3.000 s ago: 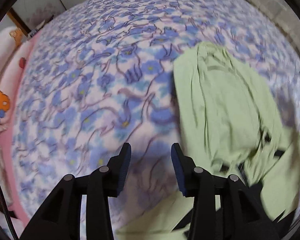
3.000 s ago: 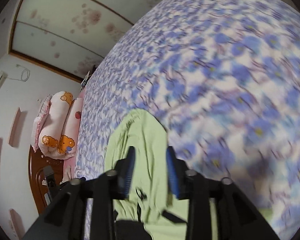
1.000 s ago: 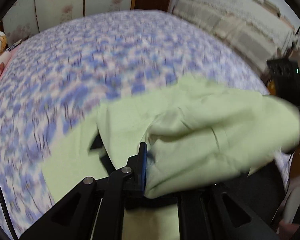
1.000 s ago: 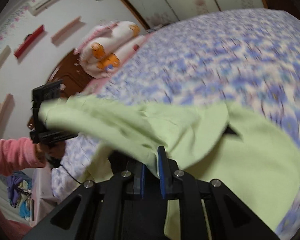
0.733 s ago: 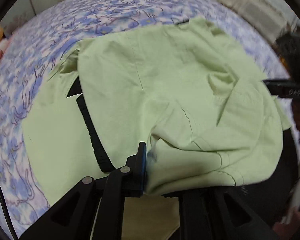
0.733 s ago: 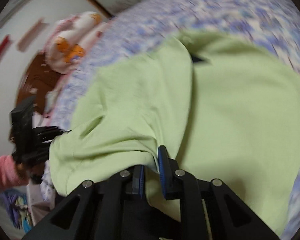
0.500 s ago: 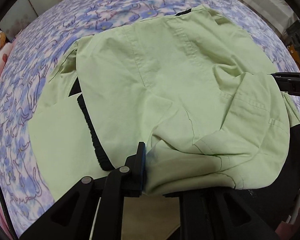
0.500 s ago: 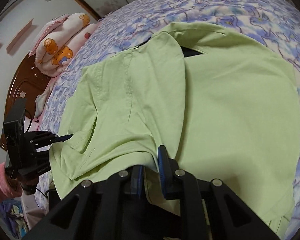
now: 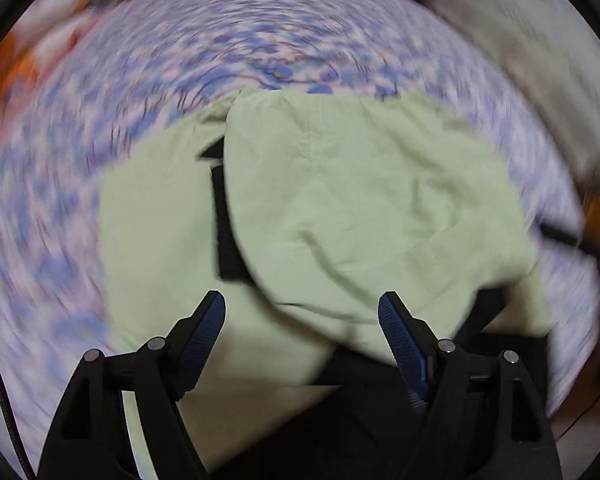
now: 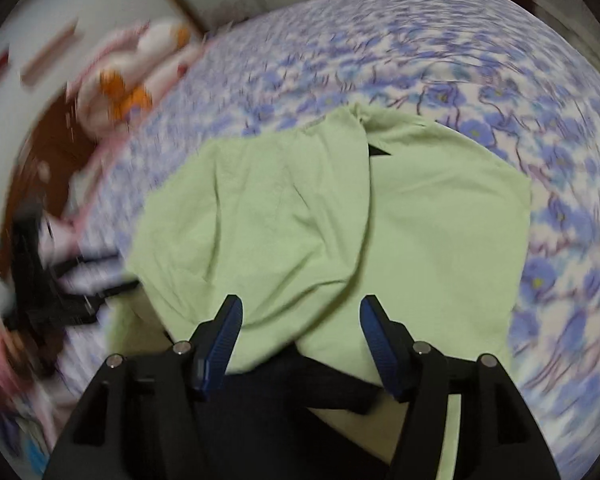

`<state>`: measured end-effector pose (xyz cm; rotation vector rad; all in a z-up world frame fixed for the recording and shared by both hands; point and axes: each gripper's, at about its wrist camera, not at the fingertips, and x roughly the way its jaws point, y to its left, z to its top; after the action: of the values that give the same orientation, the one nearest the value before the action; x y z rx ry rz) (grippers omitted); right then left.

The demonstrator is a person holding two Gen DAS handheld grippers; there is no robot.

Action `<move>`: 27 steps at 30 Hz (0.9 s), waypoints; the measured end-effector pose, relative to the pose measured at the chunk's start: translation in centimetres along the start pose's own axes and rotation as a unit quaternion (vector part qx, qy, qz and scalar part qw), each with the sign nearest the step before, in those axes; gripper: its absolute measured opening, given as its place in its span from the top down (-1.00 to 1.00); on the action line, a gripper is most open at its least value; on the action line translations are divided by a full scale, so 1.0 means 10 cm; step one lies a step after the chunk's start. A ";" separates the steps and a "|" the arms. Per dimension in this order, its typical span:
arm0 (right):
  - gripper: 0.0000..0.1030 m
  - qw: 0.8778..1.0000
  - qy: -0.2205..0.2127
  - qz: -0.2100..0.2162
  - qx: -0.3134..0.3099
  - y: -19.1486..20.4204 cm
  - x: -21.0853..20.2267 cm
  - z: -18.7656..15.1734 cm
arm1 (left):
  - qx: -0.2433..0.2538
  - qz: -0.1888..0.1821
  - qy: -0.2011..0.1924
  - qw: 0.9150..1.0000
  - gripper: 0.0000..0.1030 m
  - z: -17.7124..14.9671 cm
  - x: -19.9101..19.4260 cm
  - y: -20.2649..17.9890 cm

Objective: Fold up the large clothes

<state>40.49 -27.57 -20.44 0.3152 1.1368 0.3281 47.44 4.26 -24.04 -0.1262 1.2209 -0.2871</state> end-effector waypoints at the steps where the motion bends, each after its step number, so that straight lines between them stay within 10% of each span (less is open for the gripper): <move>1: -0.19 0.999 -0.020 0.022 0.033 -0.01 -0.01 -0.06 | -0.040 -0.034 -0.007 0.999 -0.51 -0.04 0.01 0.02; 4: -0.13 0.992 -0.034 0.075 0.093 0.01 0.15 -0.19 | -0.125 -0.105 -0.016 0.987 -0.51 -0.17 0.15 -0.02; 6: 0.28 0.987 -0.035 0.099 0.123 0.05 0.37 -0.31 | -0.152 -0.120 -0.016 0.981 -0.38 -0.21 0.31 -0.04; 9: 0.63 0.979 -0.027 0.134 0.151 0.11 0.70 -0.45 | -0.159 -0.092 -0.013 0.983 0.09 -0.27 0.50 -0.05; 13: 0.77 0.975 -0.013 0.151 0.164 0.12 1.00 -0.58 | -0.164 -0.054 -0.002 0.985 0.25 -0.32 0.63 0.11; 27: 0.97 0.996 -0.039 0.014 0.080 -0.28 0.67 -0.06 | -0.126 -0.023 0.032 0.991 0.28 0.06 0.62 0.17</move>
<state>42.78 -27.33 -27.38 0.4810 1.0843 0.2478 50.22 4.10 -29.86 -0.3673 1.3167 -0.1765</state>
